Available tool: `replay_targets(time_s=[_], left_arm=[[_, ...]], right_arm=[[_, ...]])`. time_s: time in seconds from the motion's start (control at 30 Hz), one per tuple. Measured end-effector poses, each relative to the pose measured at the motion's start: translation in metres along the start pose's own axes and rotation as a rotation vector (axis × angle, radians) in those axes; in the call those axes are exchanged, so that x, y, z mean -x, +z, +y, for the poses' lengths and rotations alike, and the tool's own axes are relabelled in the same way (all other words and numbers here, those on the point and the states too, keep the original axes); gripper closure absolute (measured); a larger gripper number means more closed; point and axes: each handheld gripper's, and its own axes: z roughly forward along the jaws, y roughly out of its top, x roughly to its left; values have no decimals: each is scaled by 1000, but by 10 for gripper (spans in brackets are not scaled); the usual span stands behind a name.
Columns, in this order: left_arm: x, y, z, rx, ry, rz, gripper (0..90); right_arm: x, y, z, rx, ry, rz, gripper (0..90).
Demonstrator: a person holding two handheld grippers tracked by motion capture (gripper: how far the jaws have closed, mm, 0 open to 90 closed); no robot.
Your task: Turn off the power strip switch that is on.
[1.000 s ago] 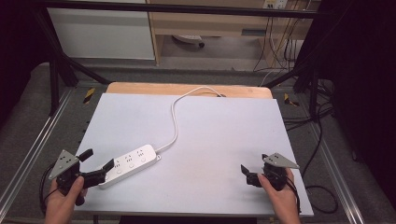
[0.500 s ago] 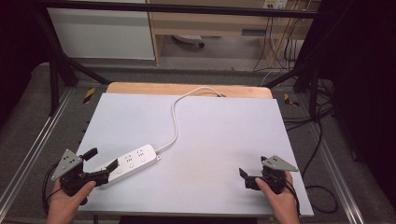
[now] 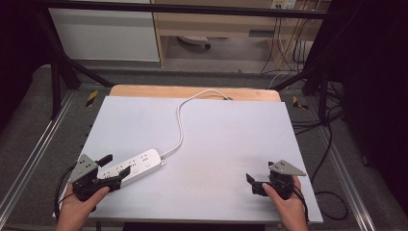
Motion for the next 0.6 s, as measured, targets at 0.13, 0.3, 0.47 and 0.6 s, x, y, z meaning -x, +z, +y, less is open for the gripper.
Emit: replay_targets(time_s=[0.13, 0.3, 0.47, 0.6], left_arm=[[-1, 1, 0, -6, -8, 9, 294], [-5, 3, -1, -28, -31, 30, 449], [-9, 4, -1, -28, -29, 41, 596], [-12, 5, -2, -37, -41, 29, 695]], right_arm=[[-1, 0, 0, -3, 3, -1, 39], [0, 1, 0, -9, 5, 1, 40], [1, 1, 0, -12, 2, -2, 42], [1, 1, 0, -13, 3, 0, 42]])
